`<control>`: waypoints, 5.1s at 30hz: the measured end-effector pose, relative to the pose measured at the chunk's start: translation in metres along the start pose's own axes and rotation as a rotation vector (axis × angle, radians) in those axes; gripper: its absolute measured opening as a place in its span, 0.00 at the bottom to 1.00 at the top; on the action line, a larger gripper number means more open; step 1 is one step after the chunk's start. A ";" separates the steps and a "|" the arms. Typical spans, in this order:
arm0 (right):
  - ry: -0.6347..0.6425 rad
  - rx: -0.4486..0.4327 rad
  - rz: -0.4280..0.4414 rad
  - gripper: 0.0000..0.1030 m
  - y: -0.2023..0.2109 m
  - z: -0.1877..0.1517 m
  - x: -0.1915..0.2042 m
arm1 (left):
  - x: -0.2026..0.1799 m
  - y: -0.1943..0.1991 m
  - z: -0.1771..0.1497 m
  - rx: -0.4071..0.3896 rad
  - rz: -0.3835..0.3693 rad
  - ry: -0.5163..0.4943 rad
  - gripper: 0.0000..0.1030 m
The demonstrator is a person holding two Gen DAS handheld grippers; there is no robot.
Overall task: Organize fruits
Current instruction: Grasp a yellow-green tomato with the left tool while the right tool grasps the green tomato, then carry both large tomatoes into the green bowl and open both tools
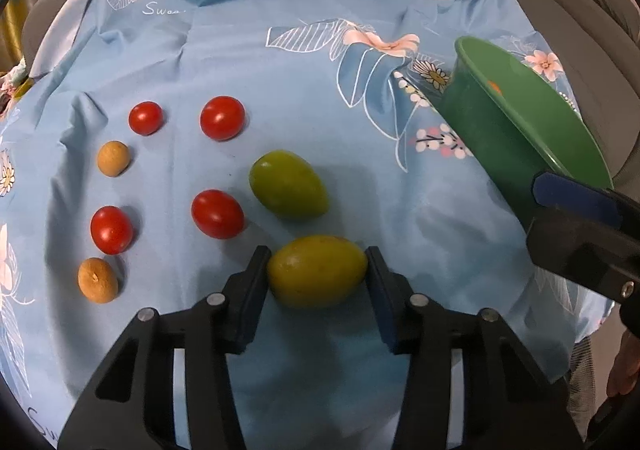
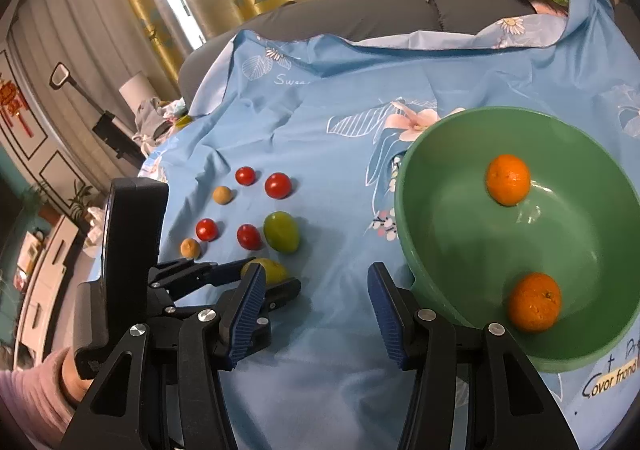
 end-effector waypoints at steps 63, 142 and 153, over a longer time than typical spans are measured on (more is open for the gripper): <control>0.211 0.033 -0.003 0.35 -0.018 0.000 0.079 | 0.067 0.098 -0.034 -0.162 0.091 0.057 0.45; -0.138 -0.171 -0.156 0.35 0.074 -0.013 -0.096 | -0.148 0.045 0.056 -0.153 0.068 -0.378 0.46; -0.156 -0.132 -0.218 0.35 0.062 -0.017 -0.111 | -0.150 0.030 0.062 -0.133 0.090 -0.392 0.47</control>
Point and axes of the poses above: each gripper's, at about its wrist camera, not at the fingertips, and y roughly against the way its jaws point, x to its left, z to its top, the point moved 10 cm from there along -y, roughly the way its jaws point, and after that the axes turned 11 degrees about x, right-handed, at the moved point
